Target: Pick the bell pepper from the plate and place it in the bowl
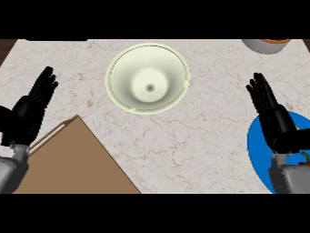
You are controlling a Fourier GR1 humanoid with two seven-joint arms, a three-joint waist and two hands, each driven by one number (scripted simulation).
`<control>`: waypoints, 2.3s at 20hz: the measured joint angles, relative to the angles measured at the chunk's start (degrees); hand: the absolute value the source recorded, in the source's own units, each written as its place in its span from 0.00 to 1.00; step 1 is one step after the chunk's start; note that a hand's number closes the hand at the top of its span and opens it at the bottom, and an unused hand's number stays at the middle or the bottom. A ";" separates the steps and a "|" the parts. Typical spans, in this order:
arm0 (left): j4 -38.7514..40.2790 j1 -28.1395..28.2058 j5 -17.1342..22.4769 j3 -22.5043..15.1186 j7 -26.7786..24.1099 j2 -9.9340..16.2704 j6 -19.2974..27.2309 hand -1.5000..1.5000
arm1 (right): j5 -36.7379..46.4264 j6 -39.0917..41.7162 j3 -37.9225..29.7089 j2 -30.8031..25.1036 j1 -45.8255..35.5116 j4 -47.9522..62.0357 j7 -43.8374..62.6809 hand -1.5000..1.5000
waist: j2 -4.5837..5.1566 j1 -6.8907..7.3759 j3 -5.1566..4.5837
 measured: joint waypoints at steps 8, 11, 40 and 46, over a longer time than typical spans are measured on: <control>-1.93 3.45 5.06 -1.79 -0.14 -6.02 -3.09 0.50 | 10.40 -6.54 -9.82 -13.51 12.16 -4.05 0.07 0.00 | -1.21 -5.93 -0.93; -2.99 4.49 6.94 -3.21 0.05 -8.40 -4.52 0.50 | 12.10 -13.72 -15.42 -12.29 17.90 -6.05 -2.01 0.00 | -1.48 -6.03 -0.74; -4.71 3.63 5.93 -5.99 2.81 -14.06 -8.70 0.50 | 41.94 15.56 -3.87 -19.26 24.59 -37.33 60.70 0.00 | -0.84 -0.43 -0.58; -5.25 3.67 5.29 -4.79 3.96 -14.93 -9.22 0.50 | 41.83 18.36 -3.71 -17.90 19.96 -30.75 62.05 0.00 | -0.93 -0.78 -0.52</control>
